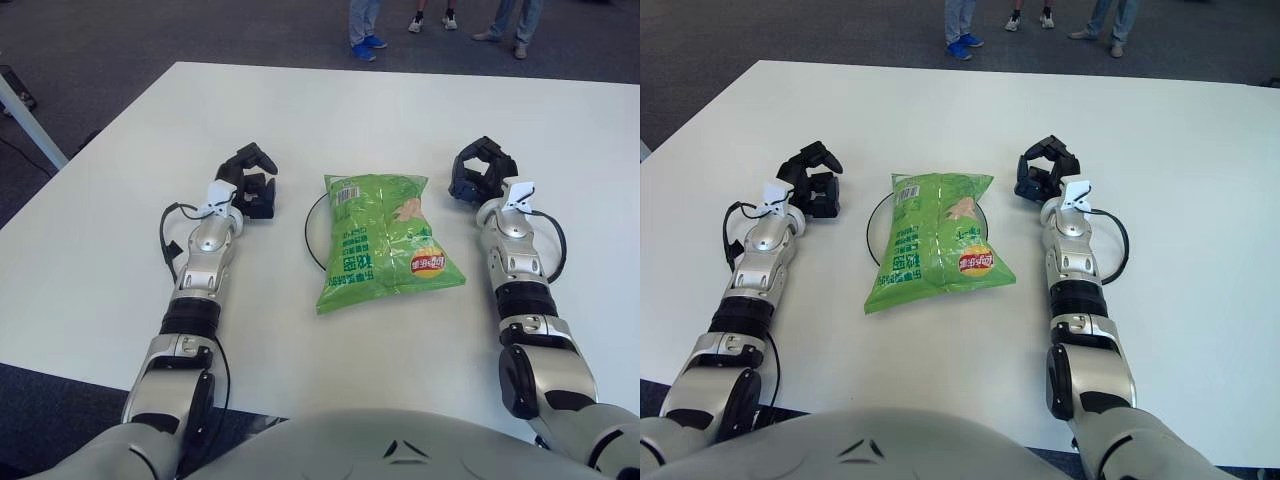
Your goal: Put the snack into the plate.
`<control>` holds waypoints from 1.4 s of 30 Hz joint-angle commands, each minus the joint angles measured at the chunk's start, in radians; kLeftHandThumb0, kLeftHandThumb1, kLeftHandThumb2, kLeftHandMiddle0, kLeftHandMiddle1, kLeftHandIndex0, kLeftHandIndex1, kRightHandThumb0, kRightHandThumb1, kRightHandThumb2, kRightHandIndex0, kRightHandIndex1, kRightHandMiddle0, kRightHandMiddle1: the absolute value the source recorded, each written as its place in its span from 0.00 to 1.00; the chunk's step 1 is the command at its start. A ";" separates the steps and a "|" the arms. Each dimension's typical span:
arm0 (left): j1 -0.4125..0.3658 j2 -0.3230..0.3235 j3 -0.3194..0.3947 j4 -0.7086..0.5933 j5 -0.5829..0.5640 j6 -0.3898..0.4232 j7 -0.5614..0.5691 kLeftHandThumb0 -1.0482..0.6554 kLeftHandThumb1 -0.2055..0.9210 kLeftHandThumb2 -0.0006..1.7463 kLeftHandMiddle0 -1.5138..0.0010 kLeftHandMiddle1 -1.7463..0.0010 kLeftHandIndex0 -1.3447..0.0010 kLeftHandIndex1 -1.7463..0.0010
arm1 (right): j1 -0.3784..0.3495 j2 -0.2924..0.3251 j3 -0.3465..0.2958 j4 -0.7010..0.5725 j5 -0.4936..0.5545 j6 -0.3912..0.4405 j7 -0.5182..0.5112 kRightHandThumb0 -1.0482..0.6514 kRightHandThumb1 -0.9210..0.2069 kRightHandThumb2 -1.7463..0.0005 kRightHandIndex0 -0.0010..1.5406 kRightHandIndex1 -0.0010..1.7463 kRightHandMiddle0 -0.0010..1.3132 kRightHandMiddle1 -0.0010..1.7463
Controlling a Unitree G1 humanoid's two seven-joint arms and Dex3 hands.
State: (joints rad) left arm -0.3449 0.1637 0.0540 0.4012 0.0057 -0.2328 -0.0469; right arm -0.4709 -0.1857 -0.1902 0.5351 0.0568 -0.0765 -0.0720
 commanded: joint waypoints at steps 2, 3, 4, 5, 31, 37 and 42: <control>0.057 -0.025 -0.006 0.028 -0.004 0.014 -0.003 0.31 0.37 0.82 0.19 0.00 0.49 0.00 | 0.046 0.013 -0.001 0.034 0.003 0.031 0.000 0.34 0.50 0.27 0.84 1.00 0.45 1.00; 0.057 -0.025 -0.007 0.027 0.000 0.016 0.001 0.31 0.37 0.82 0.19 0.00 0.49 0.00 | 0.046 0.013 -0.001 0.034 0.003 0.027 0.001 0.34 0.50 0.27 0.84 1.00 0.44 1.00; 0.057 -0.024 -0.007 0.027 0.002 0.017 0.003 0.31 0.37 0.82 0.19 0.00 0.49 0.00 | 0.047 0.013 0.000 0.034 0.003 0.025 0.002 0.34 0.50 0.27 0.84 1.00 0.44 1.00; 0.057 -0.025 -0.007 0.028 0.004 0.014 0.006 0.31 0.37 0.82 0.19 0.00 0.49 0.00 | 0.047 0.013 0.000 0.034 0.002 0.023 0.003 0.34 0.50 0.27 0.83 1.00 0.44 1.00; 0.057 -0.022 -0.013 0.033 0.014 -0.002 0.010 0.31 0.37 0.83 0.19 0.00 0.48 0.00 | 0.043 0.006 -0.002 0.045 0.006 0.027 0.020 0.35 0.48 0.29 0.83 1.00 0.43 1.00; 0.055 -0.022 -0.015 0.032 0.021 0.004 0.017 0.31 0.37 0.83 0.19 0.00 0.48 0.00 | 0.042 0.006 -0.003 0.046 0.006 0.028 0.021 0.35 0.48 0.29 0.83 1.00 0.43 1.00; 0.056 -0.020 -0.019 0.031 0.031 0.000 0.025 0.31 0.36 0.83 0.19 0.00 0.48 0.00 | 0.042 0.006 -0.003 0.047 0.002 0.024 0.020 0.35 0.48 0.29 0.83 1.00 0.43 1.00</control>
State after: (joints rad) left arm -0.3438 0.1649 0.0463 0.3991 0.0217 -0.2364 -0.0330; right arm -0.4689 -0.1868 -0.1925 0.5392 0.0572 -0.0871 -0.0541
